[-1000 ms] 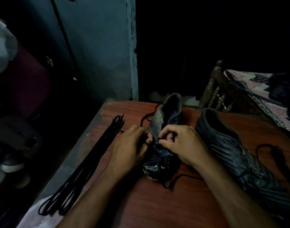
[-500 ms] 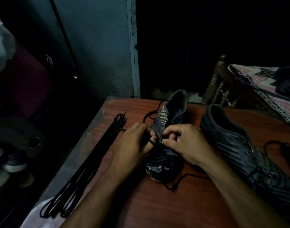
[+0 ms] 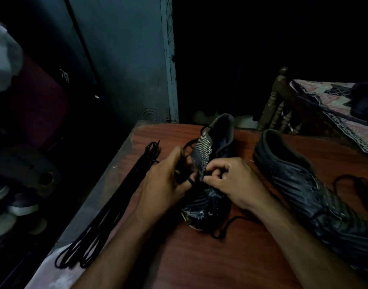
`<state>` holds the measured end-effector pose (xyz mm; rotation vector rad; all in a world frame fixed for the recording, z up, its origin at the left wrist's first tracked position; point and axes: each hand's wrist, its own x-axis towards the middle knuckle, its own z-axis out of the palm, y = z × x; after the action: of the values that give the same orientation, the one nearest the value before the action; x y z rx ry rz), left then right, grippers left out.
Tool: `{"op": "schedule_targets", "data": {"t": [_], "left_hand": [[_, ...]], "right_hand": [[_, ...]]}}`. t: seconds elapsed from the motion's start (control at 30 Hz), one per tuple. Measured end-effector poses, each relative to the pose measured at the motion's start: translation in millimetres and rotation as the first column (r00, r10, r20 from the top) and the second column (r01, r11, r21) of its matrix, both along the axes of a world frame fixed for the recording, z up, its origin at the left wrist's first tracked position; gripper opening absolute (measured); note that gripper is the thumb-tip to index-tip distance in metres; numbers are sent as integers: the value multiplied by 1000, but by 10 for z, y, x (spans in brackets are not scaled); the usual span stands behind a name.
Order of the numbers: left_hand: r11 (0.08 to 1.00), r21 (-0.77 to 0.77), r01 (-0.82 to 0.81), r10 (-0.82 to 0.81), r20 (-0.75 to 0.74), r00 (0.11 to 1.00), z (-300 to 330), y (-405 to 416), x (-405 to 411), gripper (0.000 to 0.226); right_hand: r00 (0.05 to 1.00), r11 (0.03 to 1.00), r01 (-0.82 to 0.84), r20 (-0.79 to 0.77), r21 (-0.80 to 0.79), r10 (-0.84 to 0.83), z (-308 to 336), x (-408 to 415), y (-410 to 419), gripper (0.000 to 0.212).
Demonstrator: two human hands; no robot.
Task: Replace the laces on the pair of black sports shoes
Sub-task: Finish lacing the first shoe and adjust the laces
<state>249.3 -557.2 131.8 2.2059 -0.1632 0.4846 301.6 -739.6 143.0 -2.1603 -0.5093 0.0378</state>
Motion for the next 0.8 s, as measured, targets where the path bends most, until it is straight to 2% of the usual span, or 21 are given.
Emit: {"op": "schedule_targets", "data": {"t": [0.17, 0.3, 0.67, 0.8], "left_hand": [[1000, -2, -28, 28, 25, 999, 5, 10, 2, 31], [997, 32, -76, 75, 33, 997, 33, -8, -18, 34], [999, 38, 16, -18, 50, 999, -42, 16, 15, 50], [1000, 27, -1, 0, 41, 999, -70, 53, 34, 45]], "right_hand": [[1000, 1000, -1, -11, 24, 1, -3, -10, 0, 18], [1000, 999, 19, 8, 35, -19, -5, -17, 22, 26], [1000, 999, 17, 9, 27, -17, -52, -2, 0, 14], [1000, 999, 1, -5, 37, -1, -42, -11, 7, 14]]}}
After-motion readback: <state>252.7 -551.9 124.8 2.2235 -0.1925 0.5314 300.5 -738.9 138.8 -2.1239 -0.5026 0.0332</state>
